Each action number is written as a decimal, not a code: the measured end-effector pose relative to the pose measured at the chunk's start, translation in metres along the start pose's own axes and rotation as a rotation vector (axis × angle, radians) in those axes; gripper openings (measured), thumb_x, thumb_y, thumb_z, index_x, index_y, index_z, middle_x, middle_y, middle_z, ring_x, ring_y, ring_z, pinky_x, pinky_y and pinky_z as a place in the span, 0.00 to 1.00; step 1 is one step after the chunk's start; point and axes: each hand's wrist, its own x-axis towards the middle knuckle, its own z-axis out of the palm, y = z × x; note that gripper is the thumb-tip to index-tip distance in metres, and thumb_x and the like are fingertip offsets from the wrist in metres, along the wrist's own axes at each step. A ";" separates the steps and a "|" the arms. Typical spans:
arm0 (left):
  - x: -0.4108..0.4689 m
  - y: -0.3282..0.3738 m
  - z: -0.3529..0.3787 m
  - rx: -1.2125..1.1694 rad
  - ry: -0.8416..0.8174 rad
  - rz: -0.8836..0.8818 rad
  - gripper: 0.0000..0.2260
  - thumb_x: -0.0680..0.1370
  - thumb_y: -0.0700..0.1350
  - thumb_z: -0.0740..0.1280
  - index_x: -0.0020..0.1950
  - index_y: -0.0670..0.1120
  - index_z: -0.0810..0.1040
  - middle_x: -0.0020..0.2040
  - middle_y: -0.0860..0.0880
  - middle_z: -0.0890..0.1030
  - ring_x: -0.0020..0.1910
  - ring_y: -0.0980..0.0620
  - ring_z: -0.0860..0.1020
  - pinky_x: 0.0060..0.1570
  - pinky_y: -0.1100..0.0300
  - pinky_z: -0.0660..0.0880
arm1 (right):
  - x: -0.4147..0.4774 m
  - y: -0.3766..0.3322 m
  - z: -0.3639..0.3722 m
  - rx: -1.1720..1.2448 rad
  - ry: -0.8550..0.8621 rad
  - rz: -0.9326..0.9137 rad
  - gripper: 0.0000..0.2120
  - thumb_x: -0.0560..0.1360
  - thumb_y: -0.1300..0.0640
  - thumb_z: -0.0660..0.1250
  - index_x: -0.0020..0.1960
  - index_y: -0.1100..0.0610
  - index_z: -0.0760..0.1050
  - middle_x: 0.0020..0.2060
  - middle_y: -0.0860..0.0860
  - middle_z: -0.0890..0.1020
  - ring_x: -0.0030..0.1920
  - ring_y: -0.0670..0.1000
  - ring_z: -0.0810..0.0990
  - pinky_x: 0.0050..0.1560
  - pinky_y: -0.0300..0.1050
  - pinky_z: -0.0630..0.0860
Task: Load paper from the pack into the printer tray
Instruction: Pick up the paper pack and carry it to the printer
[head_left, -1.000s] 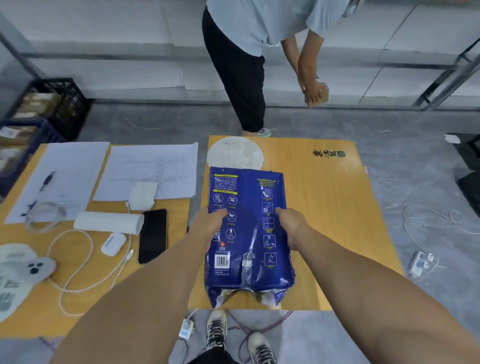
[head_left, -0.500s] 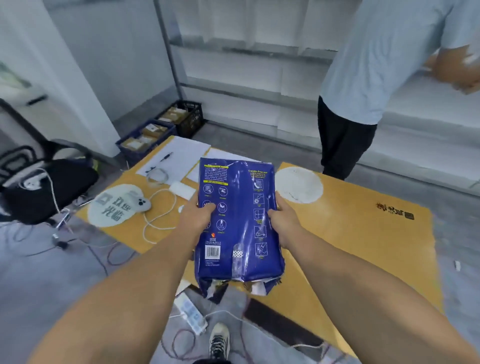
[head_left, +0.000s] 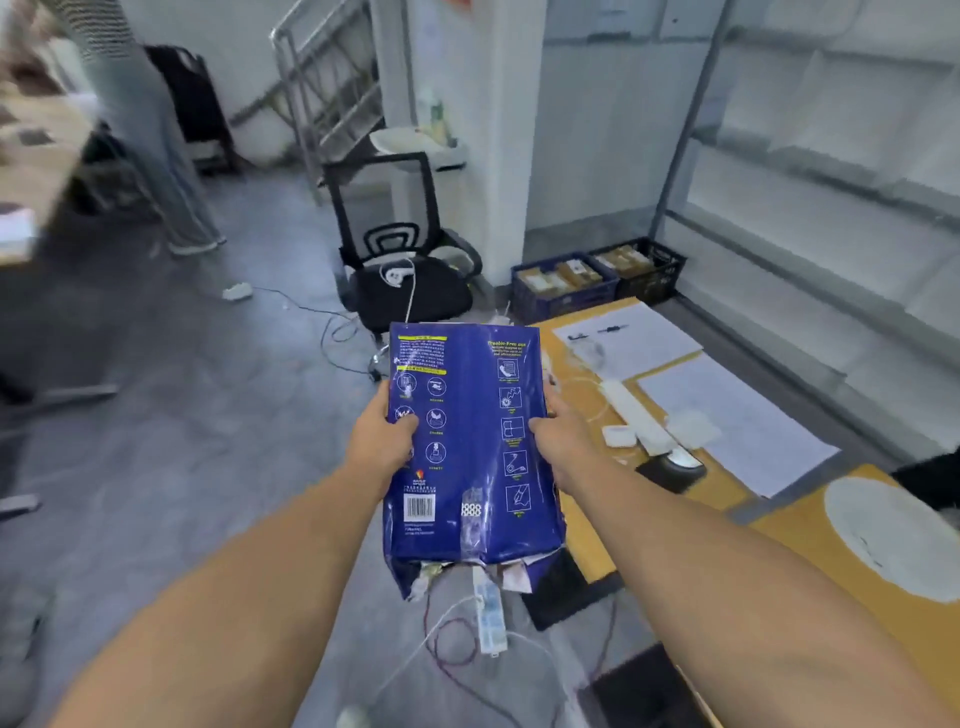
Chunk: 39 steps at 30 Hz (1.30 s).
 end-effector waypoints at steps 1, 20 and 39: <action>0.007 -0.007 -0.025 -0.006 0.034 -0.022 0.16 0.80 0.41 0.65 0.66 0.56 0.74 0.51 0.48 0.86 0.44 0.46 0.86 0.46 0.44 0.84 | 0.005 0.000 0.024 -0.026 -0.031 0.003 0.21 0.79 0.62 0.62 0.49 0.32 0.73 0.46 0.53 0.87 0.46 0.57 0.86 0.49 0.62 0.83; 0.059 -0.046 -0.427 -0.052 0.592 -0.080 0.19 0.80 0.46 0.66 0.67 0.64 0.69 0.52 0.52 0.84 0.46 0.48 0.85 0.46 0.49 0.82 | 0.052 -0.006 0.472 -0.289 -0.532 -0.032 0.33 0.77 0.69 0.59 0.38 0.28 0.79 0.42 0.56 0.86 0.37 0.57 0.83 0.46 0.67 0.82; 0.148 -0.079 -0.663 -0.204 1.218 -0.223 0.18 0.73 0.45 0.68 0.58 0.66 0.76 0.49 0.49 0.87 0.45 0.44 0.86 0.50 0.41 0.82 | 0.119 -0.034 0.840 -0.582 -1.152 -0.110 0.30 0.72 0.65 0.64 0.68 0.39 0.73 0.48 0.51 0.87 0.44 0.57 0.87 0.46 0.60 0.84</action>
